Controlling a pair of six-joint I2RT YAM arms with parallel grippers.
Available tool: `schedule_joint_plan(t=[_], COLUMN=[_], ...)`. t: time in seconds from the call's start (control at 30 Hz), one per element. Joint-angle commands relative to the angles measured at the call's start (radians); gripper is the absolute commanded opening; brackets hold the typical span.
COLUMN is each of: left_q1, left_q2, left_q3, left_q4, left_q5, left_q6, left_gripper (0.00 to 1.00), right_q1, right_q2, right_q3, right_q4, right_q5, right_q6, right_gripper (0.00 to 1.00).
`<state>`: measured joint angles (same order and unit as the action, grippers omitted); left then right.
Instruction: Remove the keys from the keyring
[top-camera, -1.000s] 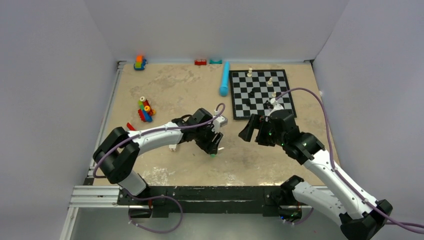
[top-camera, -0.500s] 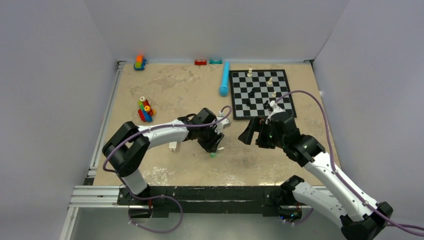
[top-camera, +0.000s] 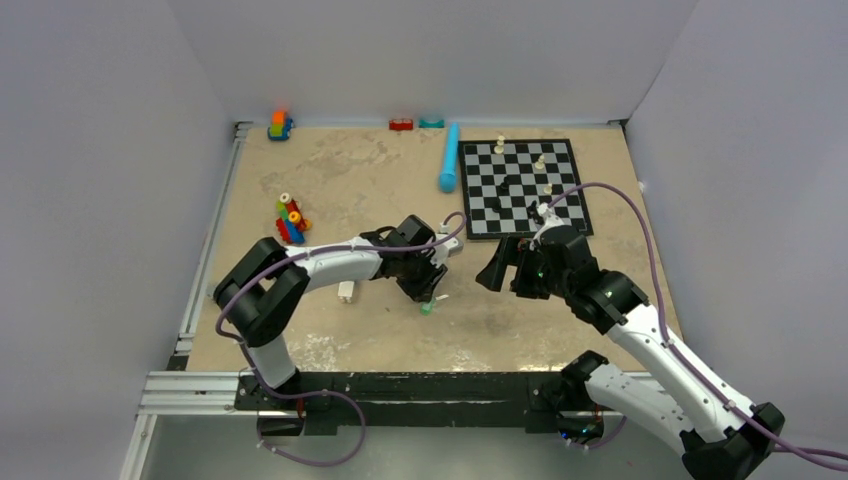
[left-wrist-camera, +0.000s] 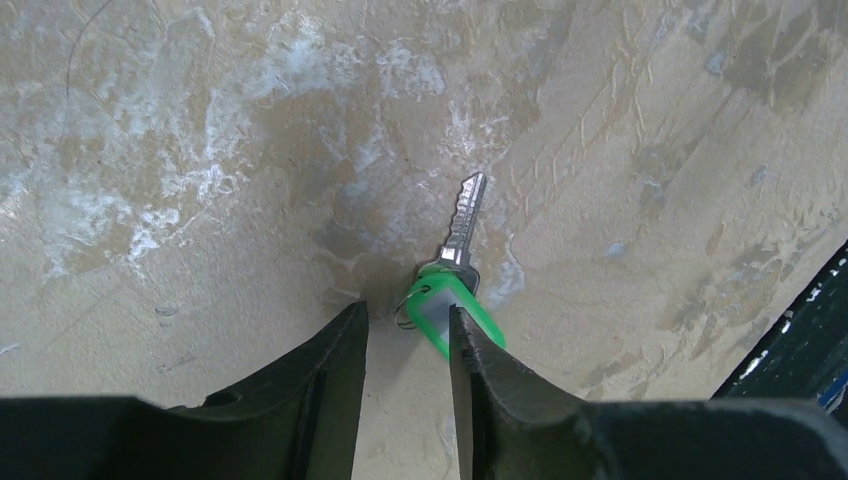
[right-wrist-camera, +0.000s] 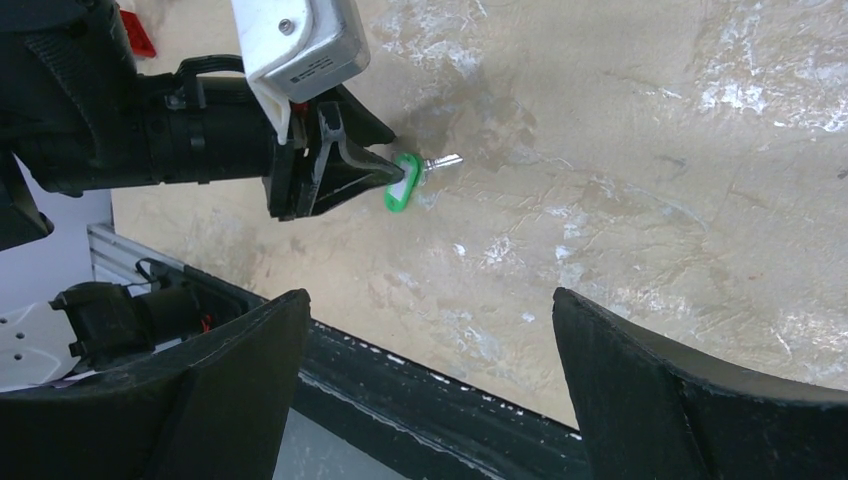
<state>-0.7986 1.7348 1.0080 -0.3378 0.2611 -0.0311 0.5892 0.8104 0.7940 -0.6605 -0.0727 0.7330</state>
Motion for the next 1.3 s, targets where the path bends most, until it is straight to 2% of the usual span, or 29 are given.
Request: schedule_joint_plan(t=[0.0,0.13,0.5,0.73,1.0,1.27], left_q1=[0.010,0.014,0.014,0.013,0.013,0.014], left_q2=[0.022,0.032,-0.007,-0.041,-0.107,-0.191], left_q3=[0.047,0.056,0.024,-0.006,-0.018,0.000], left_q4=[0.027,0.028,0.032,0.031,0.027,-0.003], left_q5=[0.017,0.029,0.035,0.044,0.090,0.140], left_q6=[0.026,0.023,-0.006,-0.026,-0.060,-0.159], left_gripper=[0.39,0.35,0.17,0.00,0.00,0.00], right_q1=[0.006,0.005,0.005,0.004,0.004,0.005], right_q2=[-0.010,-0.003,-0.012,-0.016,-0.034,-0.063], right_q3=[-0.007,-0.011,-0.013,-0.008,0.006,0.040], right_q4=[0.042,0.048,0.041,0.044,0.036,0.026], right_q5=[-0.019,-0.027,-0.027,-0.035,-0.046,-0.082], right_q6=[-0.011,-0.011,-0.011,-0.007,-0.001,0.002], right_gripper=[0.96,0.96,0.95,0.95,0.95,0.95])
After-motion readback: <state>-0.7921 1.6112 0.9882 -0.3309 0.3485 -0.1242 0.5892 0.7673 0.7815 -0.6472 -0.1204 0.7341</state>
